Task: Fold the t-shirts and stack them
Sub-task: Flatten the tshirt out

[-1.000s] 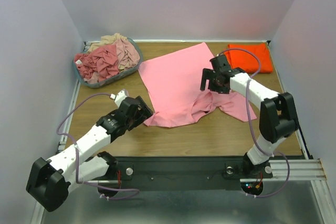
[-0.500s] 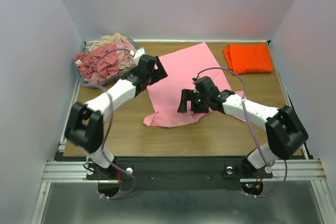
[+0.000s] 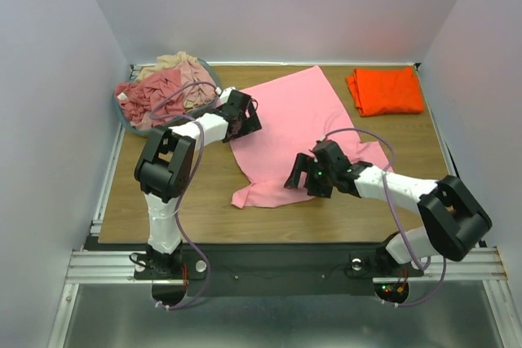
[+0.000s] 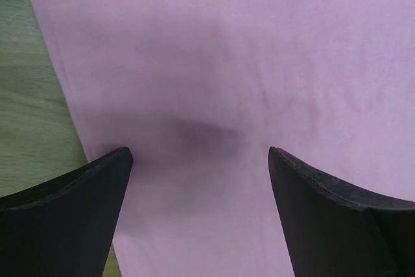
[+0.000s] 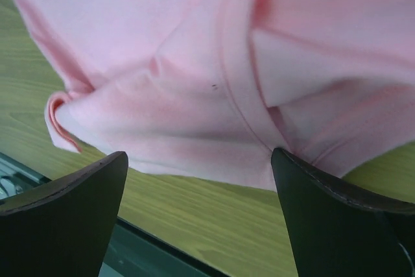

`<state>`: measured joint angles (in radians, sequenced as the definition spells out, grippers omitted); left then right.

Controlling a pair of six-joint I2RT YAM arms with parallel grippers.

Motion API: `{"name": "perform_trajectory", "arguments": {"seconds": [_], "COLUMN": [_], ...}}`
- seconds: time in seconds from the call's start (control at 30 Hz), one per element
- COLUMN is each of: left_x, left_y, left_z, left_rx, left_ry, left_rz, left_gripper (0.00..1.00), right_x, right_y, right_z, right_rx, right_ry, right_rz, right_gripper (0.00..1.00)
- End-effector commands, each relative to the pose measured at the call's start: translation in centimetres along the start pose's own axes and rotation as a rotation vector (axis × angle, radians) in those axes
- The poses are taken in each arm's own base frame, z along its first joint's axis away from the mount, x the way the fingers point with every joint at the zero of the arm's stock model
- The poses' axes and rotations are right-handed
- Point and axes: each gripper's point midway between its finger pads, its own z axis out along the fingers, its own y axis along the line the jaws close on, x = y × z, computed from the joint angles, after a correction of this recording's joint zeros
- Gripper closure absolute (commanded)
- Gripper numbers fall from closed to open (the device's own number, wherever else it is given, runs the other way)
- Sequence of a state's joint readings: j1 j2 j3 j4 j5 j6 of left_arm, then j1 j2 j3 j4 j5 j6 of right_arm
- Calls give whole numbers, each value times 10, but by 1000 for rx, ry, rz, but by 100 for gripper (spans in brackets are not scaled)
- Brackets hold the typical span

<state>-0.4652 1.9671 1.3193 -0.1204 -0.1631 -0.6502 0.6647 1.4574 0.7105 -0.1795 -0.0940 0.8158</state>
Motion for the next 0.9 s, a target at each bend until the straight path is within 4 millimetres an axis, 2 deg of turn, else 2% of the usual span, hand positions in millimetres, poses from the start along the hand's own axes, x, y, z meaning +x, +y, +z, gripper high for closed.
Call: {"name": "perform_trajectory", "arguments": {"seconds": [0.0,0.03,0.07,0.1,0.13,0.17,0.23,0.27,0.3,0.33,0.37,0.4,0.43,0.5,0.57,0.63,0.67,0.7,0.73,0.77,0.87], "left_x": [-5,-1,13,25,19,37,45,65,68,88,97,103,125,139,159,173,186,179,181,190,180], "left_y": [19,23,39,51,49,64,72,88,89,104,108,103,118,112,118,106,106,95,93,97,100], "left_z": [-4,-6,-7,-14,-18,-21,-32,-35,-43,-47,-51,-61,-69,-89,-111,-129,-137,-151,-158,-167,-189], "left_rx": [-45,-52,-83,-109,-102,-131,-138,-168,-155,-183,-180,-151,-175,-133,-105,-20,2,69,89,74,77], "left_ry": [-20,-16,-3,8,-9,21,22,56,61,94,110,120,154,151,169,195,222,193,192,213,178], "left_rz": [-14,-19,-21,-40,-56,-60,-101,-104,-120,-139,-150,-163,-162,-204,-249,-255,-307,-340,-352,-340,-357], "left_gripper": [3,3,3,3,3,3,3,3,3,3,3,3,4,3,3,2,2,2,2,2,2], "right_x": [55,57,56,60,62,61,62,68,66,69,77,76,77,76,72,67,62,57,50,48,15], "right_y": [-103,-111,-120,-138,-142,-145,-147,-150,-147,-153,-158,-157,-154,-152,-151,-151,-148,-146,-148,-148,-133], "right_z": [-17,-23,-35,-42,-48,-59,-67,-73,-78,-82,-87,-90,-93,-95,-97,-99,-101,-104,-107,-111,-123], "right_rx": [307,319,333,378,391,393,397,413,396,416,447,439,435,431,444,456,463,467,490,507,484], "right_ry": [92,90,73,52,43,17,-2,7,-18,-27,-15,-26,-13,-14,-20,-30,-29,-35,-58,-63,-150], "right_rz": [177,203,242,280,287,319,362,384,415,428,445,455,464,462,463,451,444,432,420,415,374], "right_gripper": [0,0,0,0,0,0,0,0,0,0,0,0,0,0,0,0,0,0,0,0,0]}}
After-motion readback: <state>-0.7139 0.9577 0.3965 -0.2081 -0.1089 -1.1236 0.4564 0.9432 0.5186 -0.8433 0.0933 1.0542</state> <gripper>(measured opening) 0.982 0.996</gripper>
